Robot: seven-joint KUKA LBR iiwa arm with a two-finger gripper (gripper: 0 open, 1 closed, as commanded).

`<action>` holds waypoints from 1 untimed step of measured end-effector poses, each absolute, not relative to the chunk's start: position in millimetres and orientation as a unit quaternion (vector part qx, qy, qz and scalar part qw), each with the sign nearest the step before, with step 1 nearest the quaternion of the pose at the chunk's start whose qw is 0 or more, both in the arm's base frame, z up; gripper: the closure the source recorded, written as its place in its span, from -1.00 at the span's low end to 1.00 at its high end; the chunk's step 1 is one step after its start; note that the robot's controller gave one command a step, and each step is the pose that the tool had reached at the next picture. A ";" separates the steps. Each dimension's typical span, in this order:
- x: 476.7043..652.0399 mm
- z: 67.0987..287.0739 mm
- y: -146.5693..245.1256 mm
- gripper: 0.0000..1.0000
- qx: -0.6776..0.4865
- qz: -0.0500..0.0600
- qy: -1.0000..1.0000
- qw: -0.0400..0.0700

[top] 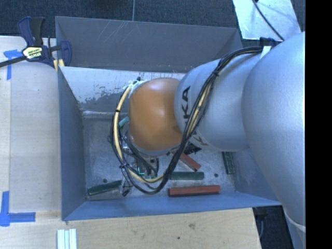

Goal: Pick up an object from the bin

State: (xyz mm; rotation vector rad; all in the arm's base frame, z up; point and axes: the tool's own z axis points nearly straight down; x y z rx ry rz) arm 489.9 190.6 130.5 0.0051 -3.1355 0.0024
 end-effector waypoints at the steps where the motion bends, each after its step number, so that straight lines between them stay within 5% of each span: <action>1: 484.1 66.8 207.8 -1.00 -0.011 0.000 -1.000 0.001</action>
Offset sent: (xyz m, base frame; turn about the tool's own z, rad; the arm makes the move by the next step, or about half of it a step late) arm -0.0050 0.0166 -0.0605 0.0267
